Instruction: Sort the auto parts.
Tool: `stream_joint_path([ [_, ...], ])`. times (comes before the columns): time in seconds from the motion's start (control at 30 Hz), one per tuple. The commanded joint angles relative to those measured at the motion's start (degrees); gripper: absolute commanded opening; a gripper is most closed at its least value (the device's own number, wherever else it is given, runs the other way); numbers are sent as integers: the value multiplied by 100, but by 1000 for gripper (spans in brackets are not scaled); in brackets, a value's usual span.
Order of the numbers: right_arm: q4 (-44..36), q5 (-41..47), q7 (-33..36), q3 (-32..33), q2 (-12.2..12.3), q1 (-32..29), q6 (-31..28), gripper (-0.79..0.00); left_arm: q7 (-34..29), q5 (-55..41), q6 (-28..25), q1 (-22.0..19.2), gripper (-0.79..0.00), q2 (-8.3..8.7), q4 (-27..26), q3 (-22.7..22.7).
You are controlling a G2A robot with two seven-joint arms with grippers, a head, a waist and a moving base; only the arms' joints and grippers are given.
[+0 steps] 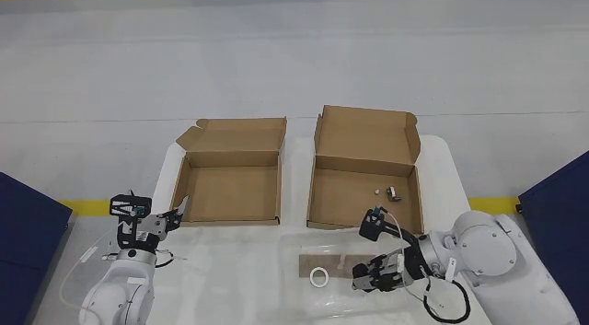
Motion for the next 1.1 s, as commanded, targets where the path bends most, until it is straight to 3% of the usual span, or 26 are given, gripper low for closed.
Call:
stream_joint_path([
  [0.0, 0, -73, 0, 0, 0, 0, 0, -785, 0, 0, 0, 0, 0, 0, 0, 0],
  [0.17, -3, -36, -78, -2, -2, -7, 19, -785, 0, 0, 0, 0, 0, 0, 0, 0],
  [0.23, 50, 450, -99, 68, 7, 22, 79, -785, 0, 0, 0, 0, 0, 0, 0, 0],
  [0.4, 422, 2248, 0, 111, 154, 175, 215, -785, 0, 0, 0, 0, 0, 0, 0, 0],
  [0.53, 669, 4193, 0, -338, 396, 459, 490, -785, 0, 0, 0, 0, 0, 0, 0, 0],
  [0.63, 854, 5070, 0, -705, 594, 720, 603, -785, 0, 0, 0, 0, 0, 0, 0, 0],
  [1.07, 892, 5231, 0, -775, 632, 774, 585, -785, 0, 0, 0, 0, 0, 0, 0, 0],
])
